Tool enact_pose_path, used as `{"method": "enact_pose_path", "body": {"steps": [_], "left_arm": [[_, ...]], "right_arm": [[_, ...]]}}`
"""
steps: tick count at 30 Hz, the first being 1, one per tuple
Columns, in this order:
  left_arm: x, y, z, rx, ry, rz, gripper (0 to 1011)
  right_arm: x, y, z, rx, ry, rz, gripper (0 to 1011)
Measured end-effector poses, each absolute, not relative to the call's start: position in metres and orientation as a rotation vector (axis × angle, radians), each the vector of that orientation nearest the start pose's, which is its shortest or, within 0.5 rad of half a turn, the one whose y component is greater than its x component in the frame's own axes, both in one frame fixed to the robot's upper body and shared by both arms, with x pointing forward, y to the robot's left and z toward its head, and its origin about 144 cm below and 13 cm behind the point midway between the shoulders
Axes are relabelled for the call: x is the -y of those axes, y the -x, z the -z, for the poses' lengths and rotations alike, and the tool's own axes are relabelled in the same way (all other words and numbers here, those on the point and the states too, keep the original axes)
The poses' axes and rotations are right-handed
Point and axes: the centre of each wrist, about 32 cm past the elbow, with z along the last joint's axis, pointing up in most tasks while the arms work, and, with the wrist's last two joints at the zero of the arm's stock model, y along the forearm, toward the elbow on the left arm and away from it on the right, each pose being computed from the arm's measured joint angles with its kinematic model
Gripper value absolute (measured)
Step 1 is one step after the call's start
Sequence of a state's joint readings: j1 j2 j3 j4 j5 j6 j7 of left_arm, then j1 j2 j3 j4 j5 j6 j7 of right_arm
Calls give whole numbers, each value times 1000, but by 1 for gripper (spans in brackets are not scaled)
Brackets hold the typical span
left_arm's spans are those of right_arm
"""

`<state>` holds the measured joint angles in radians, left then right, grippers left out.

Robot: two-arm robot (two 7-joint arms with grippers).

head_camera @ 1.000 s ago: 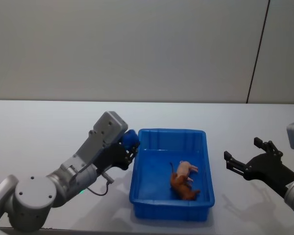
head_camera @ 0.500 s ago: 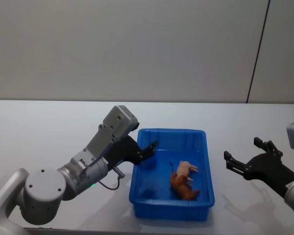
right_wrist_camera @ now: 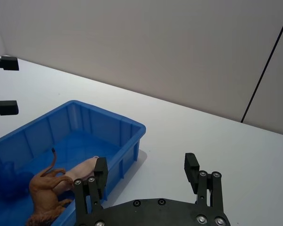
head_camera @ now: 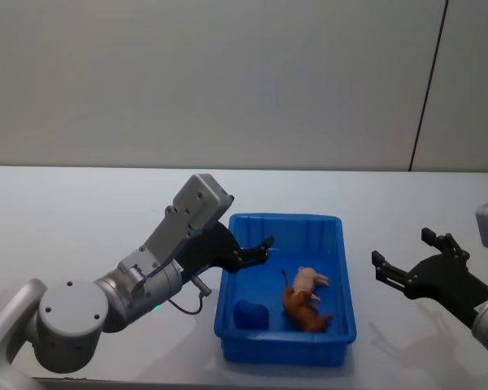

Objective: Pick up the two dolls from the table and place them into the box.

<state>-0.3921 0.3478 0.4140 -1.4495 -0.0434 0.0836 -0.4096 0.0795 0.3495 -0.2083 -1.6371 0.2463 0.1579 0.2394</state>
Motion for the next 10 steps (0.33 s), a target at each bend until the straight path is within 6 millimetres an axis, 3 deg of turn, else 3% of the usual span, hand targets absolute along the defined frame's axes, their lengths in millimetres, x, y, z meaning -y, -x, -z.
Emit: {"method": "enact_pose_path", "body": {"steps": [10], "left_arm": [[-223,-536,-1224,345,-271,-853,1002]], "right_arm": [[259,-474,-1182,16,150,1123,1001]]}}
